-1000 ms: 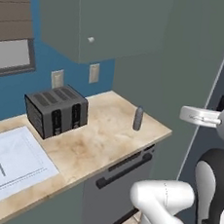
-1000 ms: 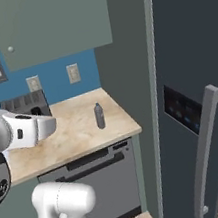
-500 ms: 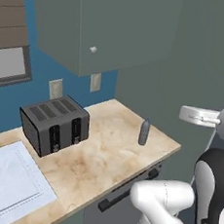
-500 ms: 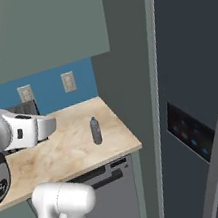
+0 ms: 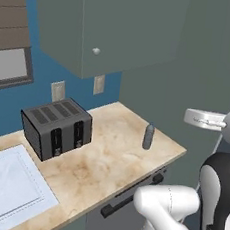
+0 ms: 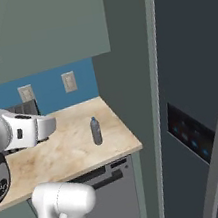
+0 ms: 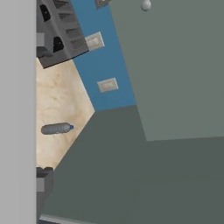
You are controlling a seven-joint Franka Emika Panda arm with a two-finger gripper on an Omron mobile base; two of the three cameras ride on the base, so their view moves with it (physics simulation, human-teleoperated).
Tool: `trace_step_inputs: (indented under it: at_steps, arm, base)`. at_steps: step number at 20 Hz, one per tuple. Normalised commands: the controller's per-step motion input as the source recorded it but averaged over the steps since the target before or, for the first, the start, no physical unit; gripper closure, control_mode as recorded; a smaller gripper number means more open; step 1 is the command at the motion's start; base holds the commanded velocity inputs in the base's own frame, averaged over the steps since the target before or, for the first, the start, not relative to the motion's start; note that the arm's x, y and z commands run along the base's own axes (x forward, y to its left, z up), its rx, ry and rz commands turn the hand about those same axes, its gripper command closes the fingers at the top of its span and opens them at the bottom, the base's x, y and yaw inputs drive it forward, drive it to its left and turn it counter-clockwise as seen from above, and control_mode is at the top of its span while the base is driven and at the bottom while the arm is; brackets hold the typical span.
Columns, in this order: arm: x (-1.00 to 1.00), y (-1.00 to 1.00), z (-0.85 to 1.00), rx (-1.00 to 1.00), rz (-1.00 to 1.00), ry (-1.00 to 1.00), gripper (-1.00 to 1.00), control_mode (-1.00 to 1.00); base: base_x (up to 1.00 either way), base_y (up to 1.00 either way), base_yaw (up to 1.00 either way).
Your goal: Take the bottled waters from the counter and place them in the freezer to freeze. Close the freezer door after placing the bottles.
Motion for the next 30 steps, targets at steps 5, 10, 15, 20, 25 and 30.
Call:
trace_step_inputs:
  at_steps: [5,10,15,20,25,30]
  arm:
    - [0.00,0.00,0.00,0.00,0.00,0.00,-1.00,1.00]
    - [0.00,0.00,0.00,0.00,0.00,0.00,-1.00,1.00]
    - [0.00,0.00,0.00,0.00,0.00,0.00,-1.00,1.00]
    - [0.00,0.00,0.00,0.00,0.00,0.00,-1.00,1.00]
    - [0.06,0.07,-0.03,0.00,-0.03,-0.01,-1.00,-1.00]
    - [0.27,0.21,-0.18,-0.01,-0.06,-0.10,-1.00,-1.00]
  base:
    - [0.52,0.17,-0.12]
    - [0.38,0.02,-0.21]
    - [0.36,0.04,-0.21]
    - [0.32,0.14,-0.18]
    - [0.22,0.15,-0.07]
    - [0.00,0.00,0.00]
